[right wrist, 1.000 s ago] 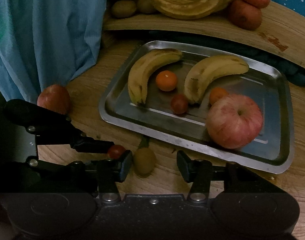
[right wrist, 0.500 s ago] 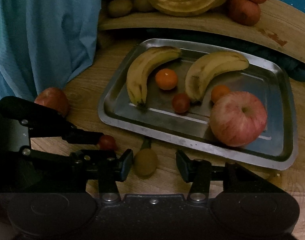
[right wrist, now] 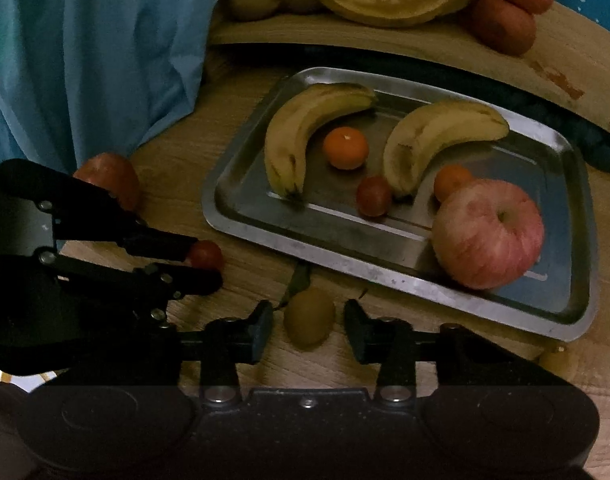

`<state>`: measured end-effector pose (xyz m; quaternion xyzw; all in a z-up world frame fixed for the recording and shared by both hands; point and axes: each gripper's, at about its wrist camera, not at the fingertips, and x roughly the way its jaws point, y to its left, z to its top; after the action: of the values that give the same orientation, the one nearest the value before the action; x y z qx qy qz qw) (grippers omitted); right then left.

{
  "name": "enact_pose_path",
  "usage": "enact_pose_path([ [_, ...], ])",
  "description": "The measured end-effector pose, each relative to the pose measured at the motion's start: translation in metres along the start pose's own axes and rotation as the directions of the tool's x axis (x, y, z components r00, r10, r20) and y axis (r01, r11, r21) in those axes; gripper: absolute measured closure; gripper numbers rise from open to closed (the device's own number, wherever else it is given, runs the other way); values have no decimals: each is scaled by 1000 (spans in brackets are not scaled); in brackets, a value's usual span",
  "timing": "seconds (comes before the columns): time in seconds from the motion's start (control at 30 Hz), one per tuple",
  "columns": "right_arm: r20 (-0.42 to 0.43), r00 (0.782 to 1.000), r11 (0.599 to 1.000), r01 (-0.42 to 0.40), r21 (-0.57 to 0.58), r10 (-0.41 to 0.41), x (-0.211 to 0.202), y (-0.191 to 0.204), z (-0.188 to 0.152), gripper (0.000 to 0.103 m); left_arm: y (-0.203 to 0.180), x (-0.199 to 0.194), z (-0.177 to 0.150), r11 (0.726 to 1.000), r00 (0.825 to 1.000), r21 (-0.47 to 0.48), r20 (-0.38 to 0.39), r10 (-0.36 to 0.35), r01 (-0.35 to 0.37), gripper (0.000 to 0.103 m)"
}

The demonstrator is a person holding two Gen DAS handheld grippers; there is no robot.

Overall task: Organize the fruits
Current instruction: 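Carry the tomato with the left gripper over the tray while the right gripper carries the kiwi there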

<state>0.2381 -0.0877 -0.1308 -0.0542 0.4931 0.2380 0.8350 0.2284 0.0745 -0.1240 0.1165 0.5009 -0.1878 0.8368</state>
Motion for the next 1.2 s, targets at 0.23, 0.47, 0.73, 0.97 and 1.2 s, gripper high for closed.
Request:
enact_pose_path([
  [0.23,0,1000,1000,0,-21,0,-1,2,-2,74,4,-1,3,999,1000,-39,8,4,-4,78],
  [0.47,19,1000,1000,-1,-20,1,-5,0,-3,74,9,-5,10,997,999,-69,31,18,-16,78],
  [0.73,60,998,1000,-2,-30,4,-15,-2,0,74,12,-10,20,996,998,-90,58,26,-21,78],
  [0.97,107,994,999,-4,-32,7,-23,-6,10,74,18,-9,30,993,996,-109,80,46,-37,78],
  [1.2,124,992,999,3,-36,2,-14,-9,24,74,21,-3,39,992,995,-115,83,54,-44,78],
])
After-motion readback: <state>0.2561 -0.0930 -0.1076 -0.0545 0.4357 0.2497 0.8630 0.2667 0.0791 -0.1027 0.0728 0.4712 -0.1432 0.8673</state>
